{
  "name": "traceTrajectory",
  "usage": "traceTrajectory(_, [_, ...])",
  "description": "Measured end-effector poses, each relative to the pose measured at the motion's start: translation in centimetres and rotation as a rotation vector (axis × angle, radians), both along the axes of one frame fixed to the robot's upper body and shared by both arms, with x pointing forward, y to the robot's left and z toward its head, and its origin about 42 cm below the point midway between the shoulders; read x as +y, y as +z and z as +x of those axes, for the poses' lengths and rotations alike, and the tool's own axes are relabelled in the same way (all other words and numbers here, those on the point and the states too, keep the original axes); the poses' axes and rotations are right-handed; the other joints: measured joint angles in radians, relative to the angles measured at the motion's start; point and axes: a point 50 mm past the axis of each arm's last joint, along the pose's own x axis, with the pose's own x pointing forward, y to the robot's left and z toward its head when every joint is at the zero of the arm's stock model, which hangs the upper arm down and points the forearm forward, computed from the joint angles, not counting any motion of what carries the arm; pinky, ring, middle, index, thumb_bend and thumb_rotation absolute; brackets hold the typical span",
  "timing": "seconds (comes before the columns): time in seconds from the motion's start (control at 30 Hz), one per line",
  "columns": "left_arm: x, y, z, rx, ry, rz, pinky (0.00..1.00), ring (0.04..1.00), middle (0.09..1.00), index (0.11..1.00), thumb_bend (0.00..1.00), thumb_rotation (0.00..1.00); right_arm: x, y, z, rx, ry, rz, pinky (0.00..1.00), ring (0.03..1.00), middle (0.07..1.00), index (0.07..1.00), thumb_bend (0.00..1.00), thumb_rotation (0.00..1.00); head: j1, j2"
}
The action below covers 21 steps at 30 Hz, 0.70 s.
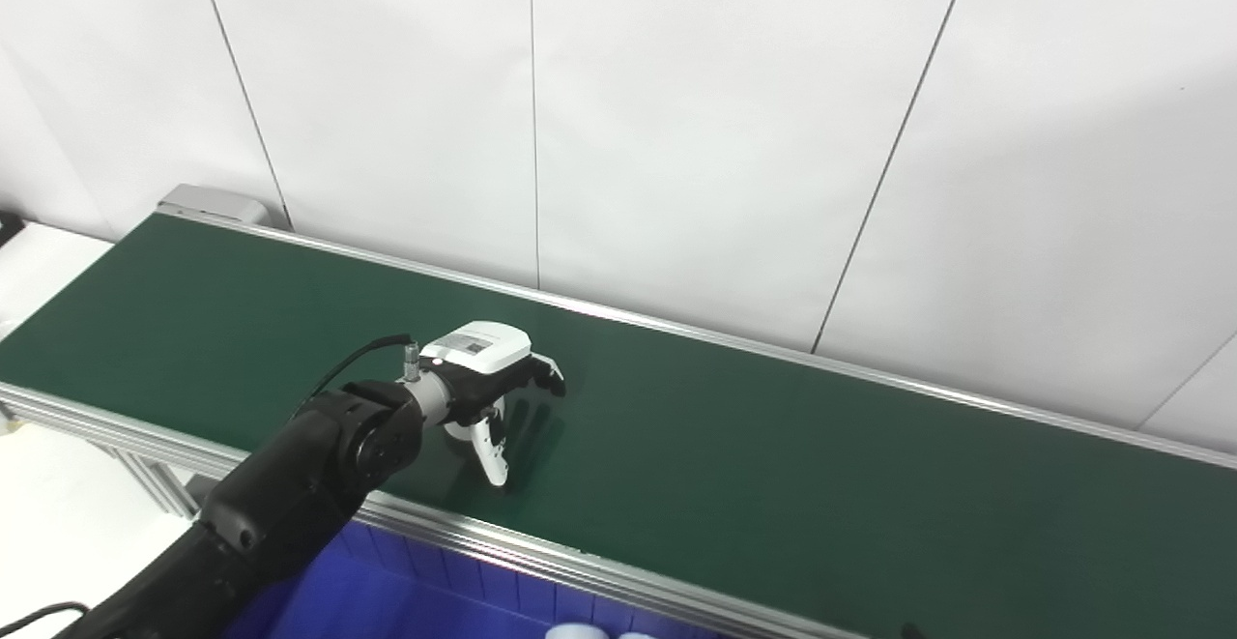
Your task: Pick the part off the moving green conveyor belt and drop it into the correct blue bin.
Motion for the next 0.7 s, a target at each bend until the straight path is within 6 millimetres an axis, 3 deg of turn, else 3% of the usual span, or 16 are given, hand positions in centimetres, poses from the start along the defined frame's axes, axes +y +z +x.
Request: traceTrajectory(0.7, [0.08, -0.23, -0.21, 0.006, 0.002, 0.000, 0.73, 0.799, 0.834, 0.769, 0.91, 0.00, -0.20, 0.01, -0.02, 0.000, -0.006, -0.001, 0.77, 0.810, 0.840, 0.937, 0.26, 0.94, 0.003, 0.003])
